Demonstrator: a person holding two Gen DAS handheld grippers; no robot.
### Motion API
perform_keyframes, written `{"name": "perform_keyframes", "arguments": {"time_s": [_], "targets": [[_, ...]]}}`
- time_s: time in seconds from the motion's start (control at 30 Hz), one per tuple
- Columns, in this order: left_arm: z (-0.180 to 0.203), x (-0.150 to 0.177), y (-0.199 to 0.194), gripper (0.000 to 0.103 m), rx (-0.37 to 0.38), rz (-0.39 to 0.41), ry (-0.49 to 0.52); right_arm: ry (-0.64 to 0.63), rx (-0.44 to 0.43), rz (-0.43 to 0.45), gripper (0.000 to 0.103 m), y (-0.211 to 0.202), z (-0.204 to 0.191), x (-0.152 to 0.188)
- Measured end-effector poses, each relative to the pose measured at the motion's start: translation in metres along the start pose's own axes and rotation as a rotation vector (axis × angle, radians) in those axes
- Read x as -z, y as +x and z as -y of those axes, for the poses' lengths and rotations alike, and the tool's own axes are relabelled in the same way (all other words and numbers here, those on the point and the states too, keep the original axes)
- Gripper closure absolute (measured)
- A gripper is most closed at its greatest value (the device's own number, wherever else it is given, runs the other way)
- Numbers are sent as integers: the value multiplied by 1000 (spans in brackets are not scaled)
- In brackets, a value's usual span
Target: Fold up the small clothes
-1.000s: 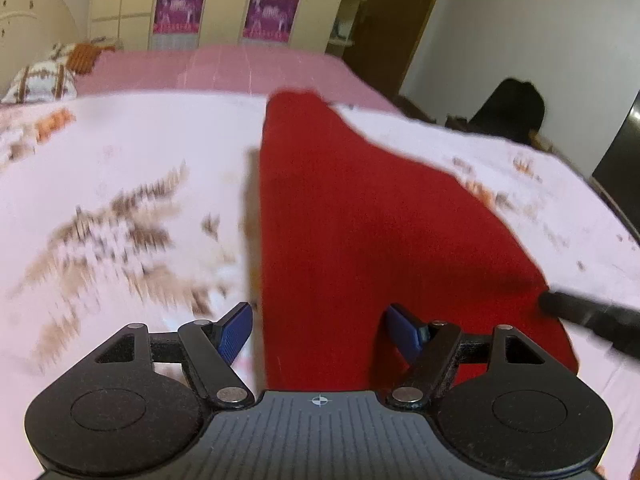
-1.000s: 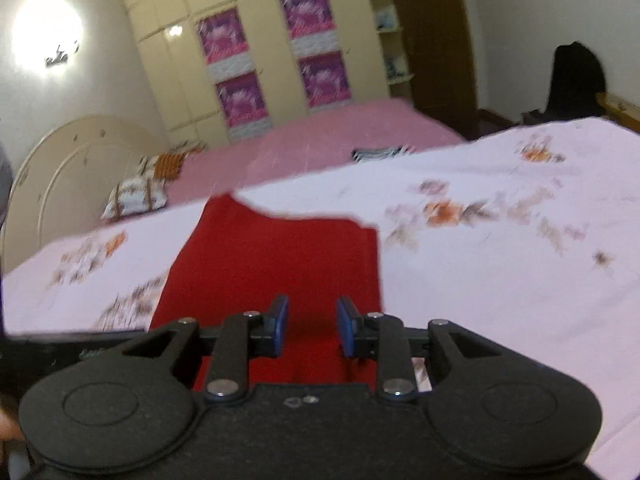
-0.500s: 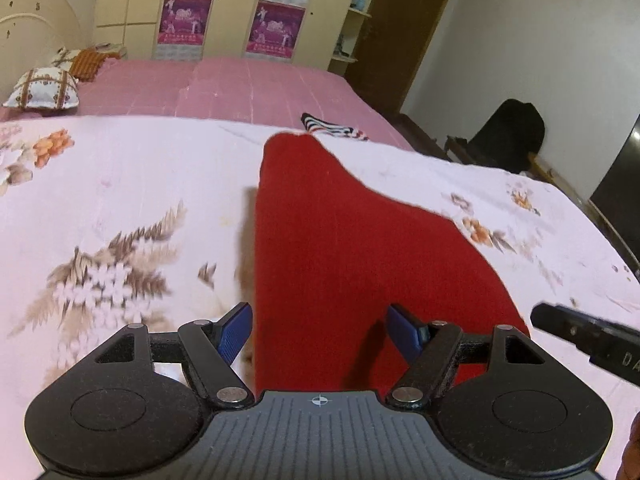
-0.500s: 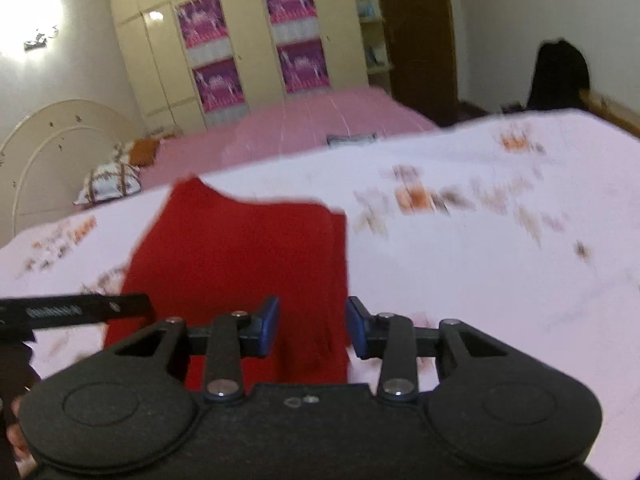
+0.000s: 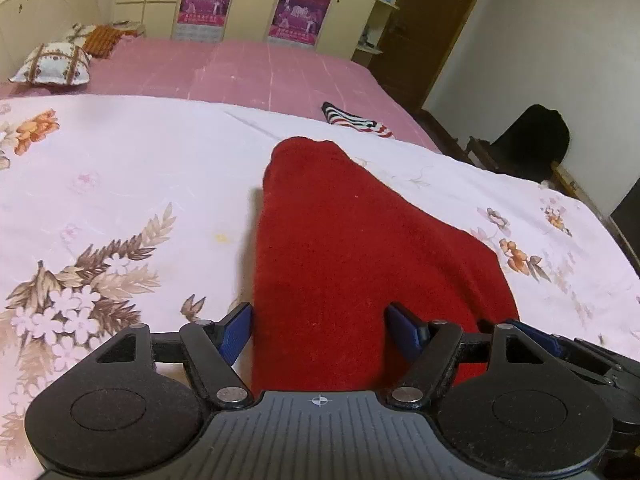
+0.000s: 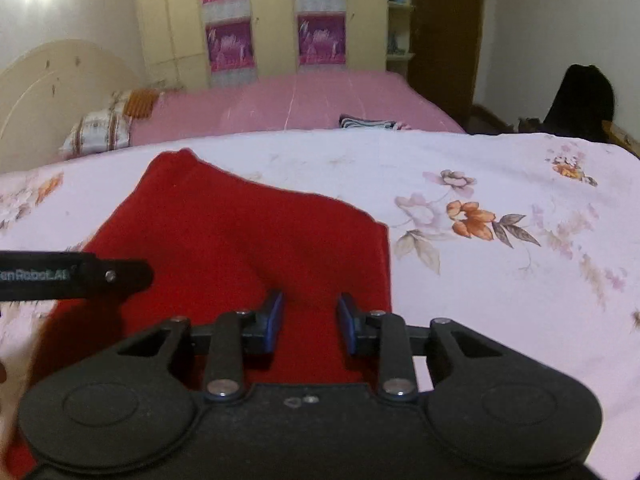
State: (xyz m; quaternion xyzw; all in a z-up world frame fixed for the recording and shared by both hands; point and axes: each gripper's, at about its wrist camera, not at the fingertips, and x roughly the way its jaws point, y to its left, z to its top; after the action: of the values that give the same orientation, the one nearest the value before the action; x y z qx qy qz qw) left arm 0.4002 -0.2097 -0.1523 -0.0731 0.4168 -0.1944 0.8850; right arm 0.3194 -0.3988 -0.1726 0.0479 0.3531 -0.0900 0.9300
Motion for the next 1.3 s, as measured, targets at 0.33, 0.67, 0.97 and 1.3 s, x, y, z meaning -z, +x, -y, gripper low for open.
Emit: {"name": "perform_keyframes", "arguments": {"time_s": [0.33,0.67,0.97,1.3], "targets": [[5,-31,10,30,-24,52,12,36,-62,60,72,-12,-3,-33],[-8,-34,52,30,-52,19,-53,-33,-1,10,68,52,-7,-36],[-3,-30,55,26,-75,38,-12,2,-20,41,68,55,-4,-29],[3,-29,41,25,-105,49,42,-25,-6,11,67,47,-9,-36]]}}
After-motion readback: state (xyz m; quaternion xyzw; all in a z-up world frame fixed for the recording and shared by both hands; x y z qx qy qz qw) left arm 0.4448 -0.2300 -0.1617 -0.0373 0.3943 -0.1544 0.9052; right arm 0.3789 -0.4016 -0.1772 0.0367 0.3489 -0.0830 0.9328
